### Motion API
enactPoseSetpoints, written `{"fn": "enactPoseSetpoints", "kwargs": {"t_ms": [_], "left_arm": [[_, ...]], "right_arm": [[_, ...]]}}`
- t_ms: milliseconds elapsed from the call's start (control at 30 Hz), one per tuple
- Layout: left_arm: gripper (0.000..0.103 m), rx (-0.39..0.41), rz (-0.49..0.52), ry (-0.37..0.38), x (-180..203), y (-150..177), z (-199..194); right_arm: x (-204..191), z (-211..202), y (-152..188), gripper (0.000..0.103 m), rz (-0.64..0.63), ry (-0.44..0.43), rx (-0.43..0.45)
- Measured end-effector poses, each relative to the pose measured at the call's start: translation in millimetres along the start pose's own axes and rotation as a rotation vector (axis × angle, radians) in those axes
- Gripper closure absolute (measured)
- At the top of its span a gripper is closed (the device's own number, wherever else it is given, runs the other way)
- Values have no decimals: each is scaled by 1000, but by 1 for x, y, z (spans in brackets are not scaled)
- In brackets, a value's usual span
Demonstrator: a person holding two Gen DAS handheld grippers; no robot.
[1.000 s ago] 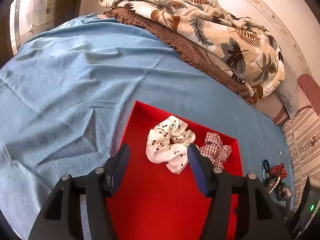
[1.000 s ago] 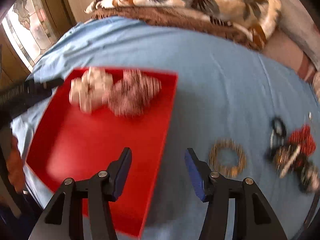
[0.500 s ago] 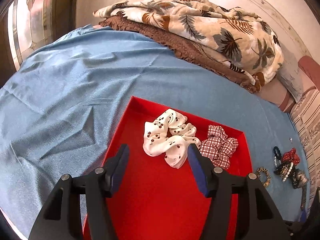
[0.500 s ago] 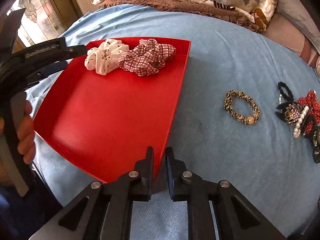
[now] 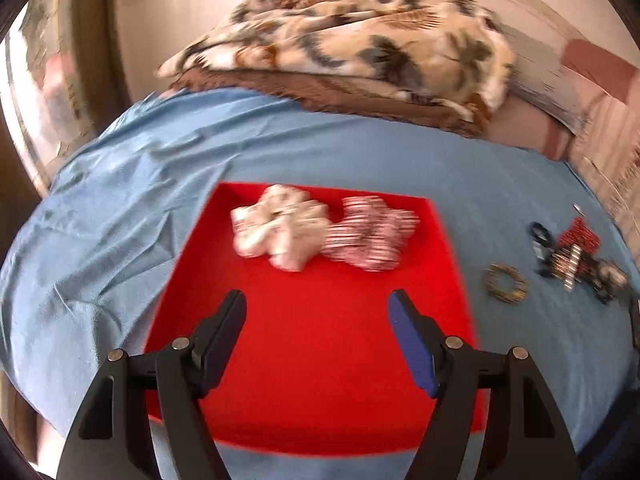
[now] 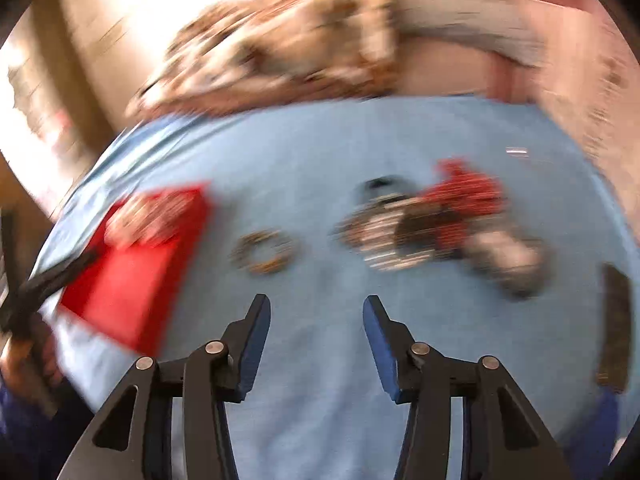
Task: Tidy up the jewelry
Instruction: 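Move both grippers back over the remaining accessory pile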
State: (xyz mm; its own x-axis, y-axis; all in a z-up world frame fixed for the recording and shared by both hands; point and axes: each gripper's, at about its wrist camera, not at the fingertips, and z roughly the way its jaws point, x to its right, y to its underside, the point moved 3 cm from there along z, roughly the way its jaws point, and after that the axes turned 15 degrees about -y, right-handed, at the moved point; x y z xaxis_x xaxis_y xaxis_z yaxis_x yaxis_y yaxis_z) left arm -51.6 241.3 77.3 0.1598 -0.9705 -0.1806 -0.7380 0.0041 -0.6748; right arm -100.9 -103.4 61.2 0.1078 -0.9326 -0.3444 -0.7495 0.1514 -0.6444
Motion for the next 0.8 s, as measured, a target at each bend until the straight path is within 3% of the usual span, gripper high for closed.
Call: {"fn": "enactPoseSetpoints", "kwargs": {"t_ms": [133, 233, 400, 567, 700, 800], "left_arm": [[31, 16, 71, 84, 53, -16, -30], [31, -10, 122, 162, 100, -25, -39], [31, -41, 221, 215, 181, -27, -35], [36, -84, 300, 278, 245, -20, -19], [55, -154, 335, 313, 284, -7, -2], [55, -183, 329, 306, 305, -5, 12]], "right_arm": [[75, -24, -18, 50, 154, 51, 112], [102, -23, -21, 50, 228, 40, 142], [133, -16, -19, 50, 381, -88, 134], [146, -10, -21, 49, 404, -128, 122], [154, -1, -33, 48, 409, -168, 119], [156, 8, -52, 46, 371, -162, 139]]}}
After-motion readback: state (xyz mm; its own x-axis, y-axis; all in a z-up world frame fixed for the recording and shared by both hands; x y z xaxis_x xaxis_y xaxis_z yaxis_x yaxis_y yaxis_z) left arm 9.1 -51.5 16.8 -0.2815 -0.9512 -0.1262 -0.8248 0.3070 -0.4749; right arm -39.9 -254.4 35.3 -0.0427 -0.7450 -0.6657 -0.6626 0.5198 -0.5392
